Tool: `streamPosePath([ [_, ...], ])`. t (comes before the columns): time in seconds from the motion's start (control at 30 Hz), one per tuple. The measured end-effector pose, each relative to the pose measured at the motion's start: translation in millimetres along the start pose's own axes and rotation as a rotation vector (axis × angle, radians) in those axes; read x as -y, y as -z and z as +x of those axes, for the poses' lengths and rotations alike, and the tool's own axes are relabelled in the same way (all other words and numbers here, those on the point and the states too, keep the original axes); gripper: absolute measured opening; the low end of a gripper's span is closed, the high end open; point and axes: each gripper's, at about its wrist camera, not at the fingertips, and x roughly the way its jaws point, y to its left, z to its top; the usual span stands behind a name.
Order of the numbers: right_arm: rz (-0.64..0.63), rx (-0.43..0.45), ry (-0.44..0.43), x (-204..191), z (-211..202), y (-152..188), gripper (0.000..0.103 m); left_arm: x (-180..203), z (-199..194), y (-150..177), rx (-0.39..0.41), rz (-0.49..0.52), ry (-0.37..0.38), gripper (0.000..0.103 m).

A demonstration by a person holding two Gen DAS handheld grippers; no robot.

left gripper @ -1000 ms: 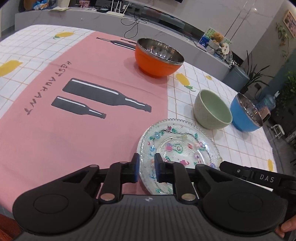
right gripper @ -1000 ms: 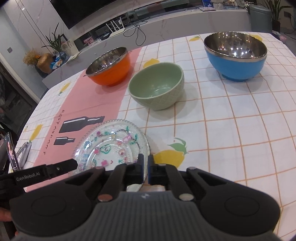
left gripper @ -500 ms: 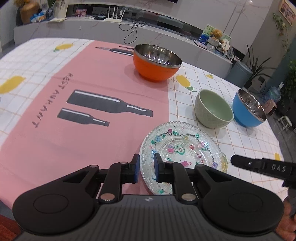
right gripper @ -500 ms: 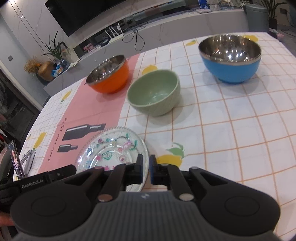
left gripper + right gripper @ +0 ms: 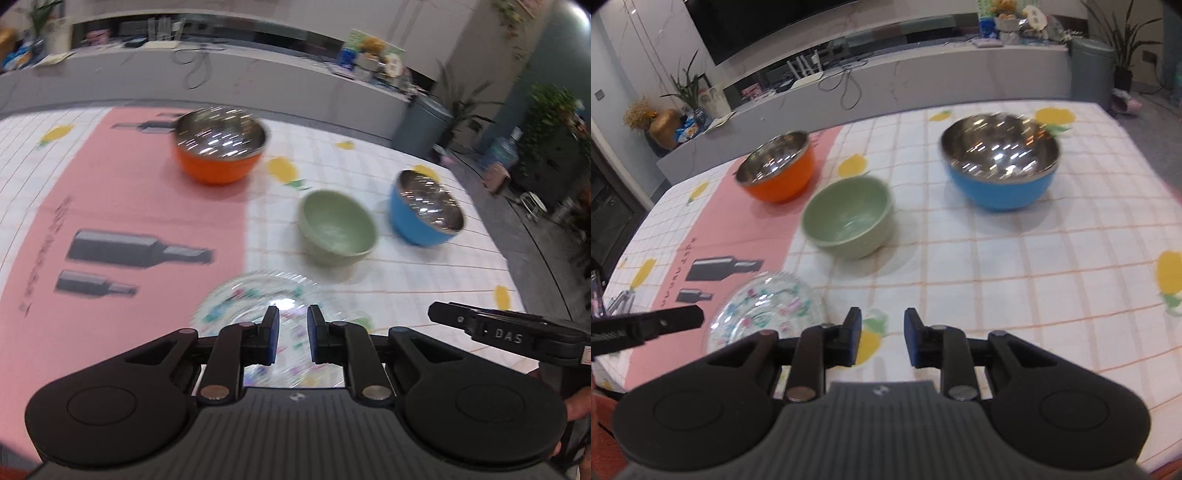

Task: Organize plates and bowls
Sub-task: 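Move both grippers to the blue steel bowl rim and close them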

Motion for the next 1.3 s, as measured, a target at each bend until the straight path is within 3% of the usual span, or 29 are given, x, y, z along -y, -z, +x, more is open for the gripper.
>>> streamPosePath([
  [0.33, 0.075, 0.081, 0.070, 57.1, -27.1, -39.4, 0.027, 77.1, 31.5, -54.2, 0.023, 0.122, 0.133, 0.018],
  [0.47, 0.130, 0.103, 0.108, 76.7, -27.4, -58.1, 0.028, 94.7, 56.5, -74.1, 0.034, 0.089, 0.133, 0.031],
  [0.67, 0.232, 0.094, 0.154, 105.9, -9.2, -83.2, 0.043, 108.3, 97.7, -93.2, 0.023, 0.051, 0.113, 0.044],
  [1.0, 0.316, 0.058, 0.189, 137.6, 31.0, -106.2, 0.044, 117.1, 160.9, -107.6, -0.010, 0.043, 0.089, 0.044],
  [1.13, 0.335, 0.047, 0.185, 143.8, 43.1, -111.5, 0.039, 117.3, 180.4, -113.3, -0.025, 0.054, 0.072, 0.044],
  [1.3, 0.361, 0.025, 0.174, 150.4, 56.2, -113.6, 0.034, 114.2, 195.6, -114.9, -0.051, 0.051, 0.076, 0.027],
])
